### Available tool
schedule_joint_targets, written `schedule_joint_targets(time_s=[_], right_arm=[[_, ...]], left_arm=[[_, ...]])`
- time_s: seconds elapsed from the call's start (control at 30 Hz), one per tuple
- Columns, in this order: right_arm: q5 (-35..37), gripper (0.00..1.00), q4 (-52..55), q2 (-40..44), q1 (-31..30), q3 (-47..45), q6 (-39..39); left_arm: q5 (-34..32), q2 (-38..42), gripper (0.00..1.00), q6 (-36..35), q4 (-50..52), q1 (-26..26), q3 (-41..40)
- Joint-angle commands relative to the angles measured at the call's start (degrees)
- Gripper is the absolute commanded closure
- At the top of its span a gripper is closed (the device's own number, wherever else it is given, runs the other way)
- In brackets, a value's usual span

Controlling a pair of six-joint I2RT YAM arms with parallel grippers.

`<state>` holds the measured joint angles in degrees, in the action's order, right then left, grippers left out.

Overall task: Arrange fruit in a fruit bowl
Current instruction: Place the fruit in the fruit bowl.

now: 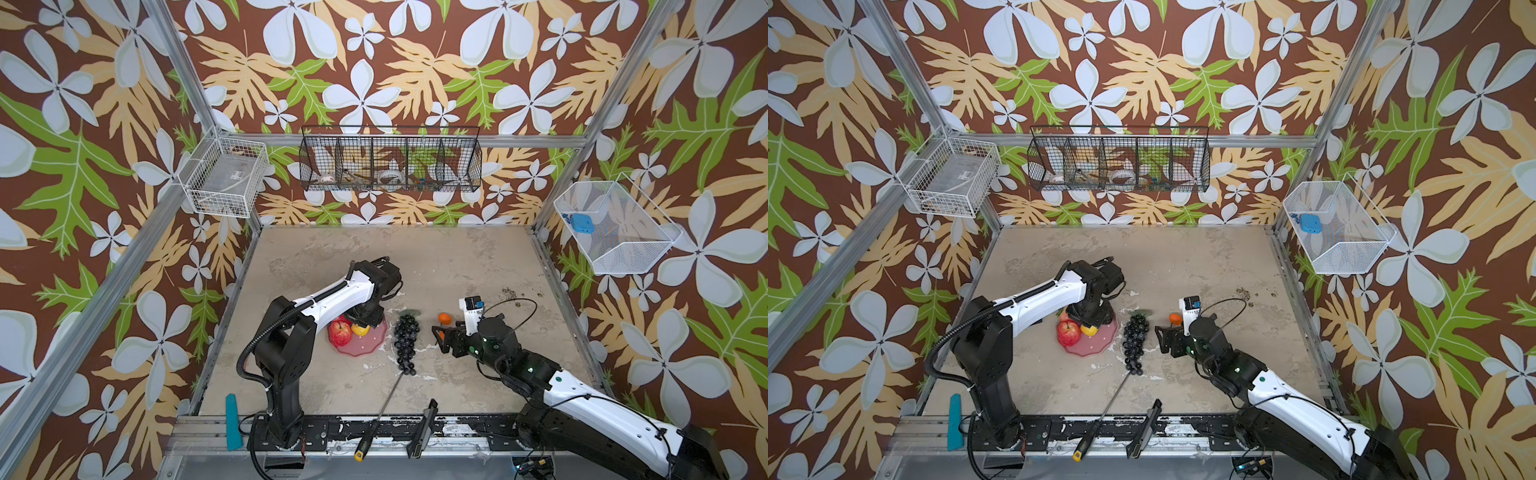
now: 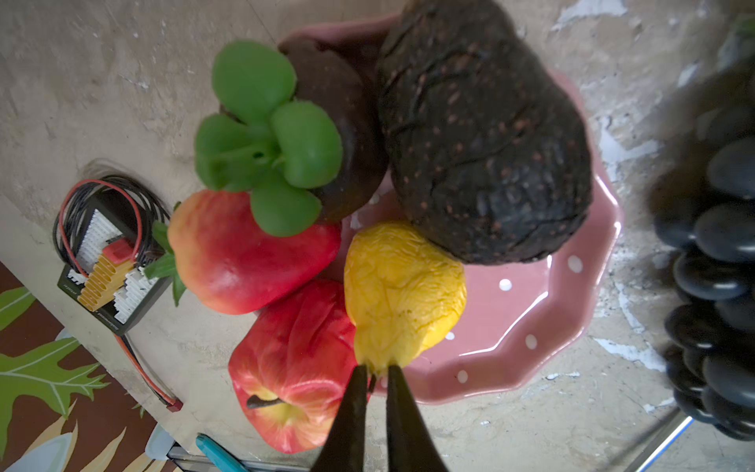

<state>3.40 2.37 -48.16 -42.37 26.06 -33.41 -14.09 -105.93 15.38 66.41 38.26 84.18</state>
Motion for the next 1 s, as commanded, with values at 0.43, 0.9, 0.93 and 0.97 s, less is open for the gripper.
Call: schedule_joint_targets(time_s=[0.43,0.9,0.93,0.97], right_arm=[[1.8,0.13,1.2,-0.8,0.1,1.3,0.8],[-0.2,0.15,7.0,-8.6,9.4,5.7,4.6],[-0.4,0.15,7.2,-9.1,9.5,5.8,4.5],[-0.6,0.15,7.2,-9.8,9.4,5.9,4.5]], left_arm=[[0.2,5.3,0.61,0.7,-1.5,0.1,1.1],[5.0,37.9,0.47,4.3,-31.5,0.3,-21.8],[5.0,40.9,0.46,4.3,-34.6,0.3,-24.4],[4.8,44.4,0.45,4.3,-37.3,0.3,-27.0]])
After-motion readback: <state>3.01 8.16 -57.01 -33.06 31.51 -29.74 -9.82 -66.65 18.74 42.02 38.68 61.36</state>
